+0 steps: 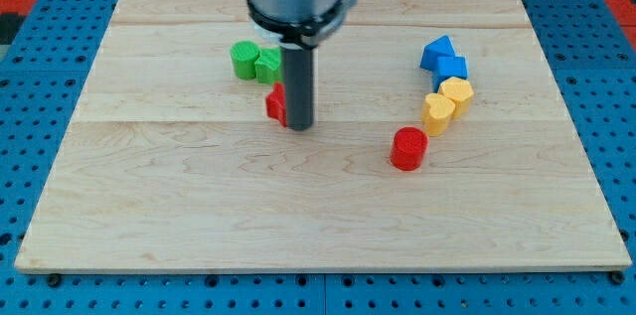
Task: Move the red circle into the bottom side of the green circle
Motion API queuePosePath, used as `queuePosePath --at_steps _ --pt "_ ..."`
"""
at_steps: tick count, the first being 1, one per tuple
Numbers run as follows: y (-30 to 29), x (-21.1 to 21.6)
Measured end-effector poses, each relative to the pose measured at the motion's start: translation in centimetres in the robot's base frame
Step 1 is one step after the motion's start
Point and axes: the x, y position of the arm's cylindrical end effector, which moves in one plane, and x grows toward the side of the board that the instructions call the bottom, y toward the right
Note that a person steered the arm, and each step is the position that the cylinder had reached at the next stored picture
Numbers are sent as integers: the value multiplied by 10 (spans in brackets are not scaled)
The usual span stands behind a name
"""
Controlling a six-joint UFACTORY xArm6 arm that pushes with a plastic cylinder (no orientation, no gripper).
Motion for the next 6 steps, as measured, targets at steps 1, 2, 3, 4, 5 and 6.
queuePosePath --at_steps 1,2,3,4,5,6 --pt "-22 -15" --pt "-31 -15" --pt "7 0" --pt "55 -6" --pt "92 -3" --pt "131 18"
